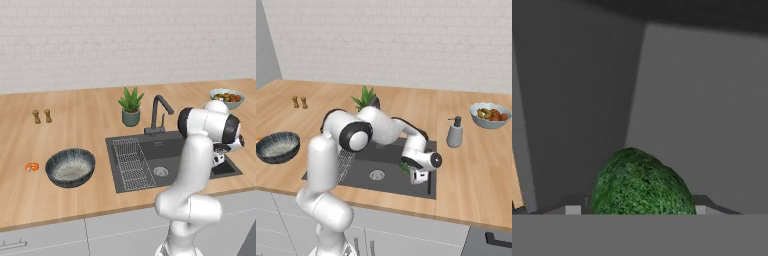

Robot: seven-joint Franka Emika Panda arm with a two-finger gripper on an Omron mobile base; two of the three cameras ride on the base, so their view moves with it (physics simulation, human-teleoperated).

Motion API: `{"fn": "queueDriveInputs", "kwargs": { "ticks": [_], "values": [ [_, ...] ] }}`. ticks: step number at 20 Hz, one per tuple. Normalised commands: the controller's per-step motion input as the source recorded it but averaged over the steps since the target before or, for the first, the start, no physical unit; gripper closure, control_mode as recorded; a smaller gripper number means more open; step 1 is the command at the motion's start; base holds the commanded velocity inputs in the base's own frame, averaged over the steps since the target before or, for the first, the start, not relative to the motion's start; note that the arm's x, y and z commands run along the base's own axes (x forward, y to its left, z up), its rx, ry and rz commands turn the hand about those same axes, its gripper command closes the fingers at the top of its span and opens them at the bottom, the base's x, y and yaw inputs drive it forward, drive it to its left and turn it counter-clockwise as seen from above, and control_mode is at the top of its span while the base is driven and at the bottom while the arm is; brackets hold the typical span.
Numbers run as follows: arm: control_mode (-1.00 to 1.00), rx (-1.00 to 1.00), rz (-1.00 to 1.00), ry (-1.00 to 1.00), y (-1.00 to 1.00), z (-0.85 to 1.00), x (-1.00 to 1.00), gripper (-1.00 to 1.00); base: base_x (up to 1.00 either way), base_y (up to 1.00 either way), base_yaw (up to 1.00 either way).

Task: Pick the broccoli from the sink and place it in the bowl. Then pick the bowl and place it in the microwave. Then close the microwave door and press the start button.

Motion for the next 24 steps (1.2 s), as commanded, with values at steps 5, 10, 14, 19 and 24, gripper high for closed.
{"fn": "queueDriveInputs", "kwargs": {
  "ticks": [5, 10, 14, 19, 24],
  "values": [
    [-1.00, 0.17, -0.09, 0.00, 0.00, 1.00, -0.26, 1.00, 0.00, 0.00, 0.00],
    [-1.00, 0.14, -0.04, 0.00, 0.00, 1.00, -0.49, 1.00, 0.00, 0.00, 0.00],
    [-1.00, 0.02, 0.00, 0.00, 0.29, 0.97, -0.98, 1.00, 0.00, 0.00, 0.00],
    [-1.00, 0.00, 0.06, 0.00, 0.86, 0.74, -0.90, 1.00, 0.00, 0.00, 0.00],
    [-1.00, 0.00, 0.15, 0.00, 1.00, 0.85, -0.58, 1.00, 0.00, 0.00, 0.00]
  ]
}}
